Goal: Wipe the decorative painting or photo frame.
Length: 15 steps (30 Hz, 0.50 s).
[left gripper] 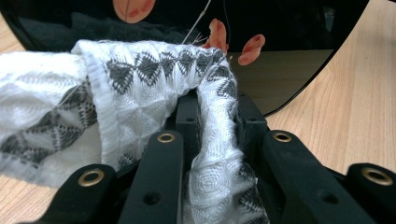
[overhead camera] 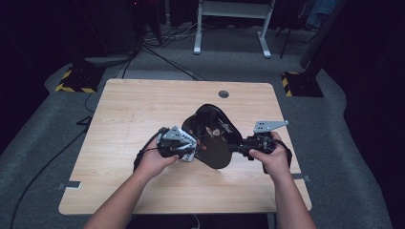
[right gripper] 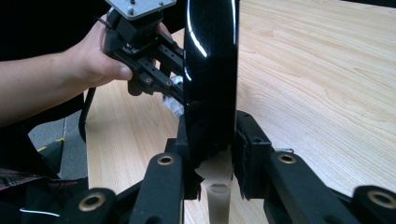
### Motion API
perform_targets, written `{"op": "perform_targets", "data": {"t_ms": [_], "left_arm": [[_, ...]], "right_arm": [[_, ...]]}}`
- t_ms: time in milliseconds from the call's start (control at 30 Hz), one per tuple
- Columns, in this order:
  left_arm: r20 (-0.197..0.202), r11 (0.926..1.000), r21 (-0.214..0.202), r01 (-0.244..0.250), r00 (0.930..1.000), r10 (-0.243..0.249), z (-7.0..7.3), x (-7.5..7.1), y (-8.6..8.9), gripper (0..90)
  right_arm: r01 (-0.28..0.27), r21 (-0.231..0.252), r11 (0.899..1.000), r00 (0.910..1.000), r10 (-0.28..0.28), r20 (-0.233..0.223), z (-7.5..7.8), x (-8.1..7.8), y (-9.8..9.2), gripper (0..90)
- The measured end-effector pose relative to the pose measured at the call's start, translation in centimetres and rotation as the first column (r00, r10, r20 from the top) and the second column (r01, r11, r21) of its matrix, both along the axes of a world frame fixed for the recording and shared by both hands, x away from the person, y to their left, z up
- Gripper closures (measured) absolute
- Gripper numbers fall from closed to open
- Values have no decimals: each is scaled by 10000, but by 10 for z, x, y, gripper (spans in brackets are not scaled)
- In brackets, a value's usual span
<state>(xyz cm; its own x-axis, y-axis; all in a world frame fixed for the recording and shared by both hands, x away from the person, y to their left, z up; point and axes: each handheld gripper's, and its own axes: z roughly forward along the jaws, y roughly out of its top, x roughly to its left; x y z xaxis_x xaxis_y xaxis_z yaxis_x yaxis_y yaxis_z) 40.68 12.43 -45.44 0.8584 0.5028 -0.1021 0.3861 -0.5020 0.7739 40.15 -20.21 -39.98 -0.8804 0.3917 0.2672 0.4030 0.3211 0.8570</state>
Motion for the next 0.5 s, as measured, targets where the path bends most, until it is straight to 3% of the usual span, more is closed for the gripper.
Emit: {"op": "perform_targets", "data": {"t_ms": [400,500], "left_arm": [[48,9921,-37,1251,9921,-1251,5,-18,-44,762],[137,9906,28,1370,9905,-1370,4,-20,-50,762]], "right_arm": [[66,31,10000,10000,-66,-43,0,0,-1,753],[94,57,9999,9999,-93,-90,0,1,-2,755]]}}
